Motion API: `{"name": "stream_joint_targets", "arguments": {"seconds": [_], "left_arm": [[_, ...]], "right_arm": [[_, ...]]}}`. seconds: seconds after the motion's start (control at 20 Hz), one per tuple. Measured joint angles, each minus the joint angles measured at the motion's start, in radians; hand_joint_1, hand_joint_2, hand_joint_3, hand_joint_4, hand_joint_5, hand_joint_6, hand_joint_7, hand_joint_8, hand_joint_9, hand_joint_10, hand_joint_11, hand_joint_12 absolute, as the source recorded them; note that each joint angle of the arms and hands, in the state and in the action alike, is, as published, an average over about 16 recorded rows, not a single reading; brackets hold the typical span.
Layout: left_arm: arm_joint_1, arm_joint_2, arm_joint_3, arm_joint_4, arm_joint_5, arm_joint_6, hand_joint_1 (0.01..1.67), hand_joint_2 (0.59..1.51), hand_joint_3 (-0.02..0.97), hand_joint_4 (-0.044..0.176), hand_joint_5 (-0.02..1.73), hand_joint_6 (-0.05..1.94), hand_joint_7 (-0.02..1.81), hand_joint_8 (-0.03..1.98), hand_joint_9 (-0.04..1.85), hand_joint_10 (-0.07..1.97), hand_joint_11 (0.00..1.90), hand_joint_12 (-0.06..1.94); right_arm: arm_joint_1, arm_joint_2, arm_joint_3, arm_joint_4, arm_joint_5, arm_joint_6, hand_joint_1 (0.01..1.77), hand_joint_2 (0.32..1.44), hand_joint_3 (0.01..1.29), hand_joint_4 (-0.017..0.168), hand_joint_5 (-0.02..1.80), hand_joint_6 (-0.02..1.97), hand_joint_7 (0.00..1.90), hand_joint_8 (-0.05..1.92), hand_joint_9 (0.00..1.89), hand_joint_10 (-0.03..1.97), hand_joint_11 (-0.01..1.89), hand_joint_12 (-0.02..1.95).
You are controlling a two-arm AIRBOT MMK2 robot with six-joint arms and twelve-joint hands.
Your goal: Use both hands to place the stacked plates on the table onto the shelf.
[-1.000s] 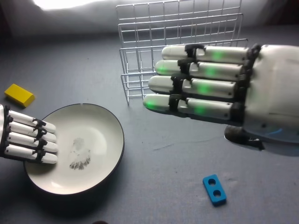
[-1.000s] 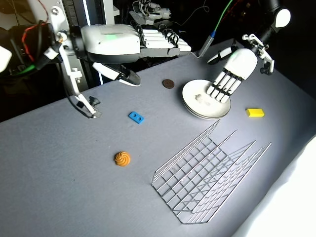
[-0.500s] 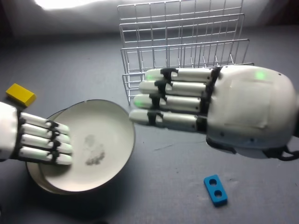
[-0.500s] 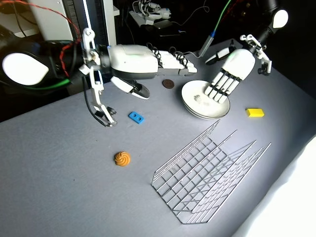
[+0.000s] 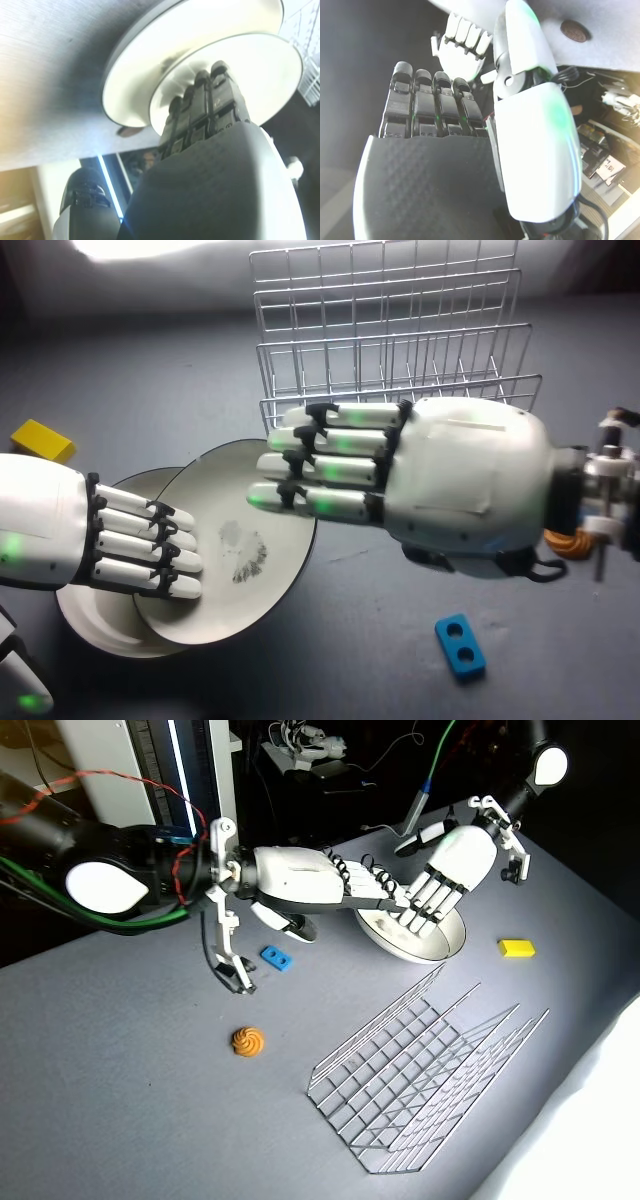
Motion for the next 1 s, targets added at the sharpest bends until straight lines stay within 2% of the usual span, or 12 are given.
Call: {"name": "stream_joint_targets", "arguments": {"seconds": [0.25, 0.55, 0.8, 1.0], "left_arm": [[-0.019, 0.000, -0.021, 0.010, 0.017, -0.016, 0.02, 1.018, 0.019, 0.004, 0.01, 0.00, 0.00, -0.02, 0.02, 0.01, 0.01, -0.01], [-0.030, 0.000, -0.030, 0.017, 0.026, -0.026, 0.02, 1.018, 0.019, 0.005, 0.00, 0.01, 0.00, -0.02, 0.02, 0.01, 0.01, -0.01], [-0.035, 0.000, -0.033, 0.021, 0.028, -0.030, 0.02, 1.021, 0.020, 0.006, 0.00, 0.01, 0.00, -0.02, 0.02, 0.01, 0.01, -0.01], [-0.038, 0.000, -0.034, 0.024, 0.030, -0.031, 0.02, 1.021, 0.020, 0.004, 0.01, 0.01, 0.00, -0.02, 0.02, 0.01, 0.01, -0.01]], "right_arm": [[0.018, -0.110, 0.084, 0.003, -0.035, -0.004, 1.30, 1.02, 0.02, 0.001, 0.04, 0.02, 0.02, 0.01, 0.02, 0.01, 0.02, 0.17], [0.034, -0.232, 0.187, 0.005, -0.061, -0.004, 1.31, 1.03, 0.02, 0.001, 0.12, 0.02, 0.09, 0.01, 0.09, 0.01, 0.01, 0.43], [0.038, -0.299, 0.245, 0.005, -0.067, -0.005, 1.25, 1.06, 0.02, 0.000, 0.31, 0.03, 0.30, 0.01, 0.30, 0.03, 0.10, 0.77], [0.041, -0.327, 0.270, 0.000, -0.059, -0.008, 1.19, 1.05, 0.02, -0.002, 0.49, 0.20, 0.52, 0.11, 0.57, 0.03, 0.30, 0.99]]}}
